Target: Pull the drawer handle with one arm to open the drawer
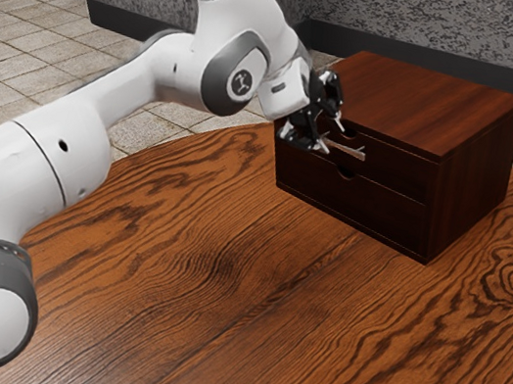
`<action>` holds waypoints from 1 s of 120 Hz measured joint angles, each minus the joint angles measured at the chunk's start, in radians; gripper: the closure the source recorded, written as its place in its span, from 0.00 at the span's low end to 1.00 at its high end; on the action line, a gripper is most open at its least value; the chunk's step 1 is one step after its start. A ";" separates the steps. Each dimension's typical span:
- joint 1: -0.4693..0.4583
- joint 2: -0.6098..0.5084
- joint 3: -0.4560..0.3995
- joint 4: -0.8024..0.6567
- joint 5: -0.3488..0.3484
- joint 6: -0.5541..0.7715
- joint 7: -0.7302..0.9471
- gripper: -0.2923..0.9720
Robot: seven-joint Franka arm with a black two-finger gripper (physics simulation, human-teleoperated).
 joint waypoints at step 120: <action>-0.031 -0.426 0.186 -0.602 -0.190 -0.069 -0.052 0.71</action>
